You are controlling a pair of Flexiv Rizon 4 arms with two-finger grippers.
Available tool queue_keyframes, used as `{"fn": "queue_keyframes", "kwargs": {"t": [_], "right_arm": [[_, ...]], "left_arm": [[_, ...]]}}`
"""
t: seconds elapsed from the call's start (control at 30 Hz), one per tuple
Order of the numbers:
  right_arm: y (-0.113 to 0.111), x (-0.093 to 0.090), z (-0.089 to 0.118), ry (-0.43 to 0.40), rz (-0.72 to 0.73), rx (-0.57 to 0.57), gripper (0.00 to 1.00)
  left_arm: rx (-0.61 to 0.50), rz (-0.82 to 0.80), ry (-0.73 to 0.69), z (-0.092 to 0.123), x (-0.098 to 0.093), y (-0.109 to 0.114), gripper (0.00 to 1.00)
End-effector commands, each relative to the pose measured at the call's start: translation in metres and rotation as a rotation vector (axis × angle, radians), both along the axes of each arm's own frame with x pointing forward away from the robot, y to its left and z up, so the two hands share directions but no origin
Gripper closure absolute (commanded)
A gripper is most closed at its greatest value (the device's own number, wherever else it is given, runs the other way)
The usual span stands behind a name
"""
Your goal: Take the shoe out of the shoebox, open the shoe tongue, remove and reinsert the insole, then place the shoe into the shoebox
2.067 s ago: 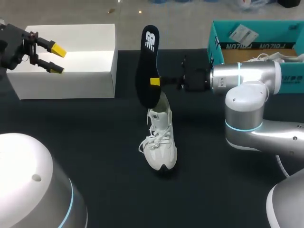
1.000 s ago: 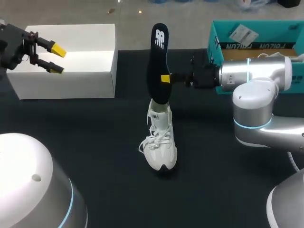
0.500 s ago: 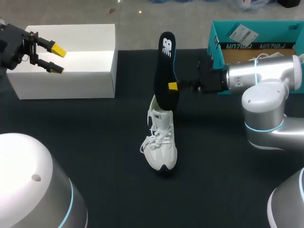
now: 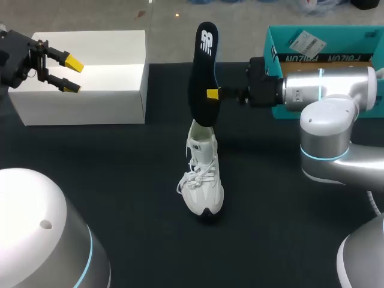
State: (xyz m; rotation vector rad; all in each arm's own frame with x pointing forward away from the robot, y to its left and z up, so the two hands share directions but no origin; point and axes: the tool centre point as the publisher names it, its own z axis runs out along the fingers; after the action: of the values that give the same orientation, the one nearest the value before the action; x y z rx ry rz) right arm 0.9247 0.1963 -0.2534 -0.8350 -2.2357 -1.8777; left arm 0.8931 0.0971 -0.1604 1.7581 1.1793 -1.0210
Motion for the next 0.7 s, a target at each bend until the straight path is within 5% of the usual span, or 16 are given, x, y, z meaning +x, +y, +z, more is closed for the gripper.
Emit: {"fn": "queue_keyframes", "kwargs": {"t": [0.03, 0.7], "right_arm": [[0.015, 0.004, -0.015, -0.026, 0.011, 0.034, 1.00], [0.009, -0.003, -0.050, -0.117, 0.039, 0.017, 1.00]], "left_arm": [[0.003, -0.001, -0.001, 0.000, 0.000, 0.000, 0.00], [0.003, -0.001, -0.001, 0.000, 0.000, 0.000, 0.00]]}}
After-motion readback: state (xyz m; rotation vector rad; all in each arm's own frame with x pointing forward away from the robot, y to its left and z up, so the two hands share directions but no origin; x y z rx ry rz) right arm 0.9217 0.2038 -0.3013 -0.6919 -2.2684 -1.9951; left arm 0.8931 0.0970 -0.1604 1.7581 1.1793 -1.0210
